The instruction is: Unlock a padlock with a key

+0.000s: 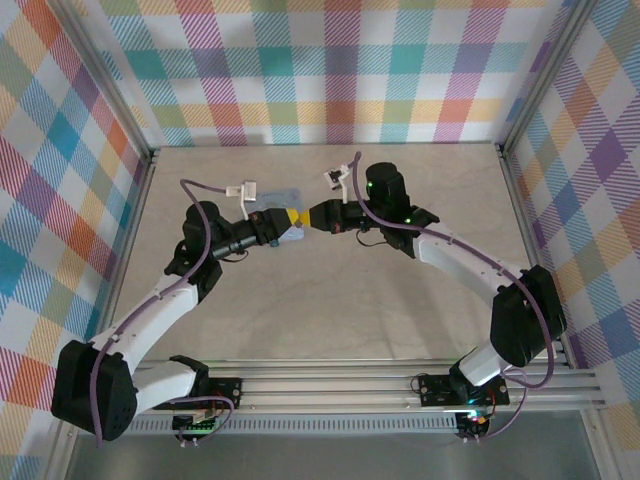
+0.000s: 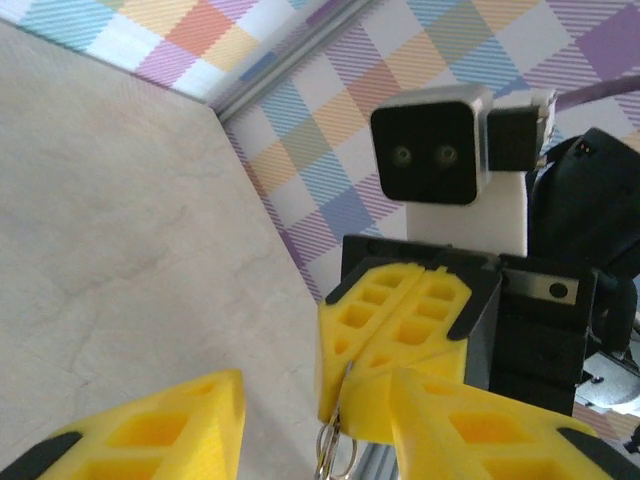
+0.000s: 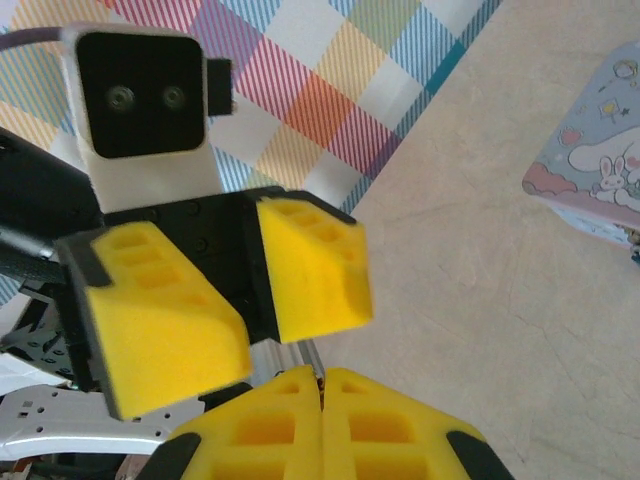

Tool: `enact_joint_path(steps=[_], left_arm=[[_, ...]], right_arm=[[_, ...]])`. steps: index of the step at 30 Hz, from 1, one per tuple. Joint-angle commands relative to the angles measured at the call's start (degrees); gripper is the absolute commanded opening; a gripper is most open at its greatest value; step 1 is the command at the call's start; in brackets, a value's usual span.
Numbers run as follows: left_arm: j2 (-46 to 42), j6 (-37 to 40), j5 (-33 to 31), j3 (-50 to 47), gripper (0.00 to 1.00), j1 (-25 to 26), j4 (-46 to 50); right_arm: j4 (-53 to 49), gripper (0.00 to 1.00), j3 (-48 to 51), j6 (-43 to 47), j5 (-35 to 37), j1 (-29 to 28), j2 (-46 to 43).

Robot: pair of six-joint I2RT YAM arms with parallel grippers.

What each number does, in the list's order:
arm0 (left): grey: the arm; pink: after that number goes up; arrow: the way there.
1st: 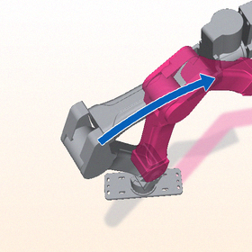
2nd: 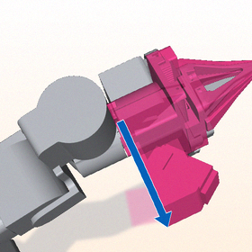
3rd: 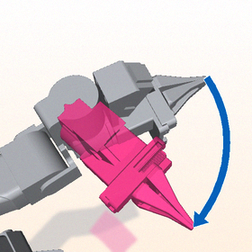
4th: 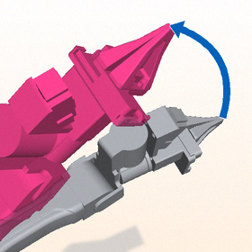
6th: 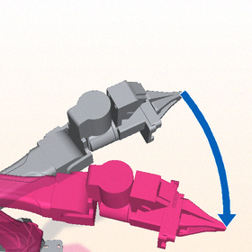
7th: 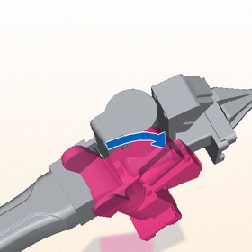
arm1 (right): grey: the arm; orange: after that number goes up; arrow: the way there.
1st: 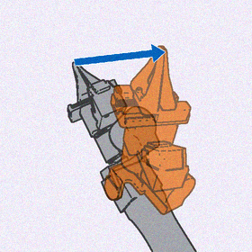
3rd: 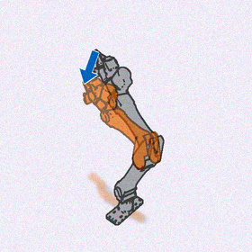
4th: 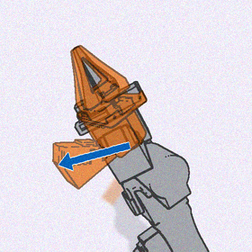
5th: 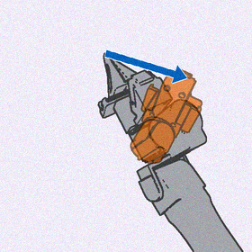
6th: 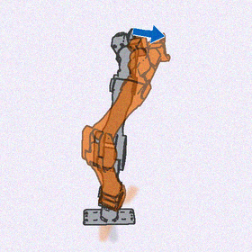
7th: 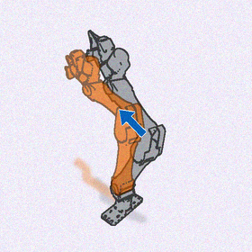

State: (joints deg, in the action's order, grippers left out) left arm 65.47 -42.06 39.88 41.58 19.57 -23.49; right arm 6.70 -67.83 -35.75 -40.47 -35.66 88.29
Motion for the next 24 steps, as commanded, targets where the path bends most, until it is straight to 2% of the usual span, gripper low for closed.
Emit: enact_joint_path(steps=[1,8,19,24], left_arm=[[0.41,-3.8,3.23,-0.7,0.38,-0.5,-5.78],[1.15,-5.49,4.77,-1.74,0.28,-0.57,-8.15],[1.17,-4.34,5.03,-2.11,0.27,-0.5,-6.4],[1.39,-4.19,5.44,-2.03,0.19,-0.57,-6.49]], right_arm=[[4.7,0.0,1.24,-0.25,0.11,-0.27,-1.78],[5.34,0.0,1.74,-0.84,0.94,-0.2,-2.41],[5.59,0.0,2.09,-1.6,1.67,-0.11,-3.3],[5.94,0.0,2.09,-2.17,1.36,-0.11,-3.32]])
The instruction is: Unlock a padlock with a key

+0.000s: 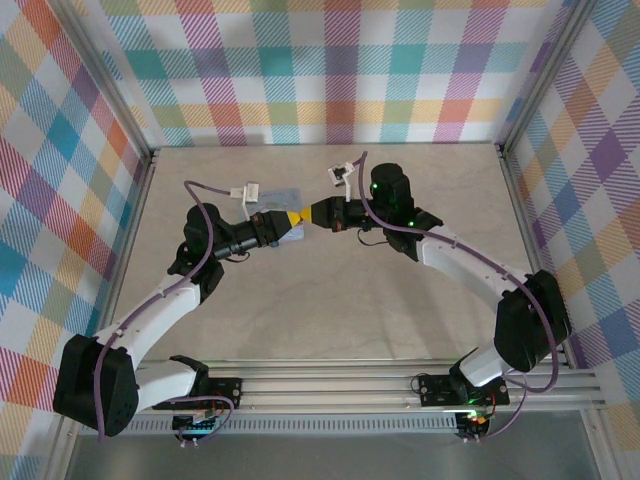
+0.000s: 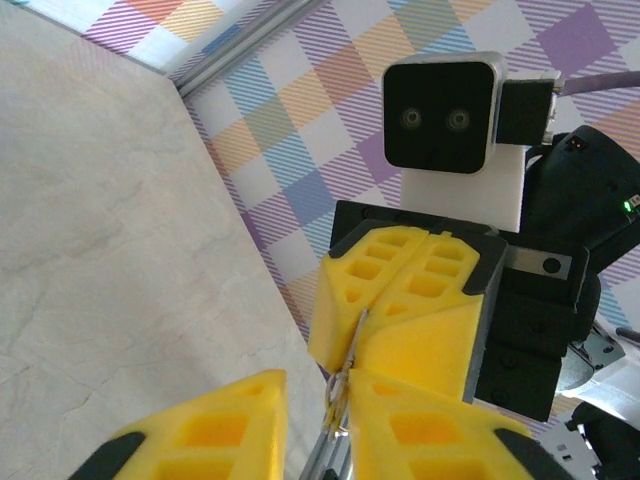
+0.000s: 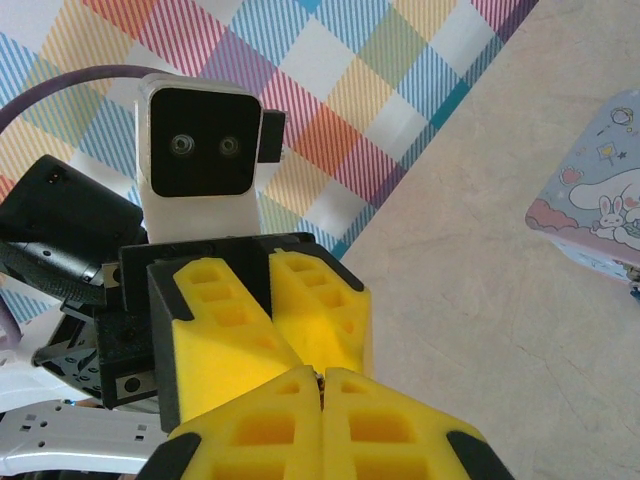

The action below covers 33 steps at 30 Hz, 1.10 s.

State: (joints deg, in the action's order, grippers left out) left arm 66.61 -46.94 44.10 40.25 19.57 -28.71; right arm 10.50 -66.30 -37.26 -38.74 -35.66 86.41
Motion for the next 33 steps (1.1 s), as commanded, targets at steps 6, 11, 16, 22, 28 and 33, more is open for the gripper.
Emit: enact_joint_path(steps=[6,11,16,22,28,33], left_arm=[[-0.09,2.14,1.02,-0.11,0.0,-0.51,-0.58],[-2.27,7.44,-1.05,0.29,0.0,-0.55,4.8],[-4.32,10.98,-2.44,0.52,0.0,-0.51,7.44],[-4.25,11.07,-2.26,0.99,0.0,-0.51,7.16],[-4.91,12.87,-2.29,1.48,0.0,-0.5,9.08],[-5.58,13.75,-3.11,1.63,0.0,-0.5,9.46]], right_arm=[[2.25,0.0,0.55,-1.07,-1.41,-0.12,-1.04],[-2.66,0.46,0.87,-2.8,4.25,0.86,-3.26],[-1.98,0.57,0.65,-7.08,3.35,1.64,-3.16],[1.81,0.55,0.55,-9.5,0.22,0.87,0.13],[2.98,0.45,0.04,-9.85,-1.75,0.24,1.73],[1.55,0.28,0.43,-9.59,-1.83,0.15,2.17]])
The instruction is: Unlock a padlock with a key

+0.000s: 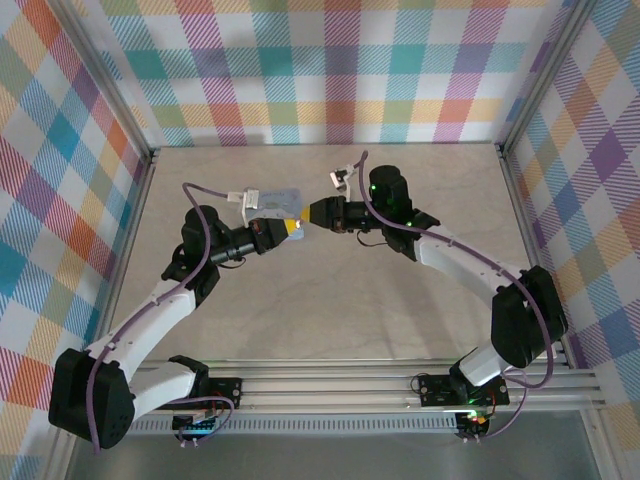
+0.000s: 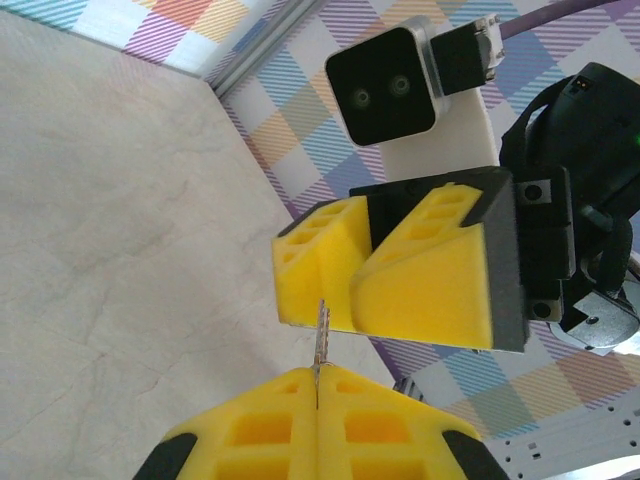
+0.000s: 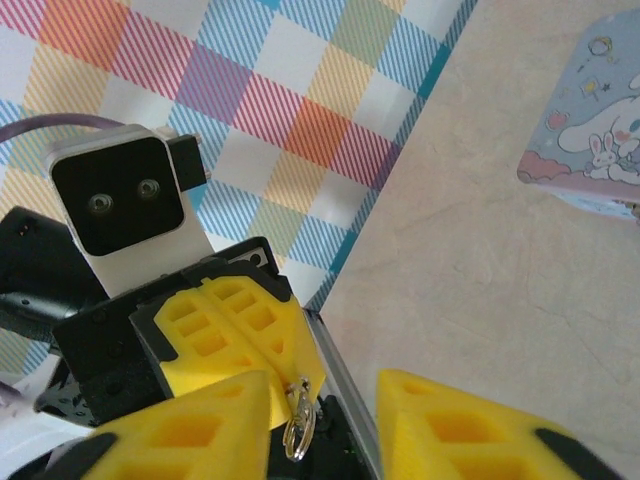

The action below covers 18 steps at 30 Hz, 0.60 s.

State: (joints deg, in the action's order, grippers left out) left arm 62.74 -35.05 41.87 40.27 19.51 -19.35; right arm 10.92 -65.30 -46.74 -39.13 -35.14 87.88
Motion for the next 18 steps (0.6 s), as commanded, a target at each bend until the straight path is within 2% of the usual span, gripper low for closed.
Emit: enact_joint_path(steps=[1,5,7,10,18], left_arm=[[-1.75,1.94,-0.74,1.69,0.0,-0.44,0.02],[-1.62,2.28,-0.71,1.91,0.0,-0.44,0.35],[-1.5,2.36,-0.65,2.0,0.0,-0.48,0.46],[-1.35,2.44,-0.48,2.0,0.0,-0.44,0.63],[-1.99,3.4,-0.24,2.43,0.0,-0.48,1.65]], right_arm=[[0.95,0.26,-0.32,-0.1,-1.44,-0.37,0.72],[0.8,0.29,0.25,-0.26,-1.65,-0.4,0.67],[0.81,0.38,0.41,-0.3,-1.64,-0.46,0.72],[1.19,0.45,0.18,-0.44,-1.73,-0.64,0.81],[-0.23,0.44,-2.11,-0.28,-1.73,-1.16,2.75]])
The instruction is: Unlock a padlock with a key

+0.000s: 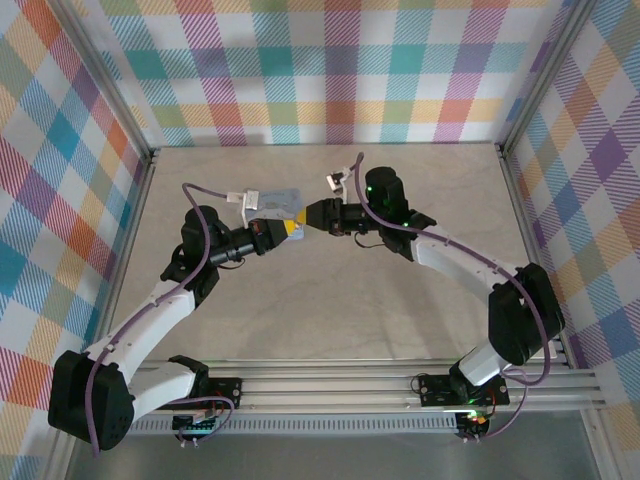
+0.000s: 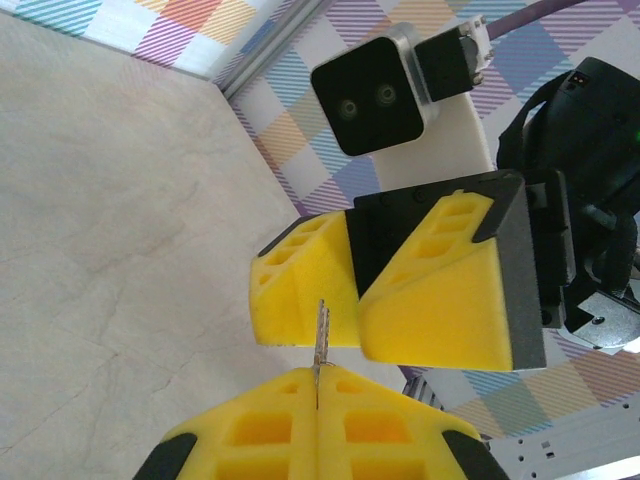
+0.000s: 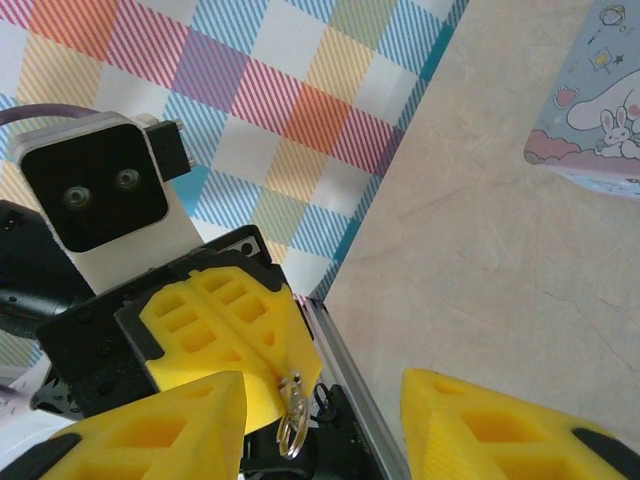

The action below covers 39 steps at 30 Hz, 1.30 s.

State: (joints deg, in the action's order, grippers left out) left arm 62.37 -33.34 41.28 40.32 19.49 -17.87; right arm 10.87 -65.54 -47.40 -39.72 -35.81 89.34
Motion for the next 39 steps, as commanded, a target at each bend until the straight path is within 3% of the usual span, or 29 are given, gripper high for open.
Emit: enact_joint_path(steps=[1,20,29,39], left_arm=[[-1.77,1.95,0.23,2.42,0.0,-0.41,0.5],[-1.31,-0.92,-3.67,1.98,0.0,-0.43,-5.25],[-1.56,-0.93,-3.74,1.22,0.0,-0.41,-4.34],[-1.29,-2.25,-3.63,0.92,0.0,-0.41,-4.93]], right_arm=[[-0.27,0.44,-1.96,0.38,-1.06,-0.57,1.5],[-0.46,0.41,11.2,-1.66,4.15,-0.84,-2.67],[3.88,0.48,9.28,-3.95,7.38,-0.82,-6.41],[14.21,0.48,5.39,-12.46,2.97,-1.01,-3.11]])
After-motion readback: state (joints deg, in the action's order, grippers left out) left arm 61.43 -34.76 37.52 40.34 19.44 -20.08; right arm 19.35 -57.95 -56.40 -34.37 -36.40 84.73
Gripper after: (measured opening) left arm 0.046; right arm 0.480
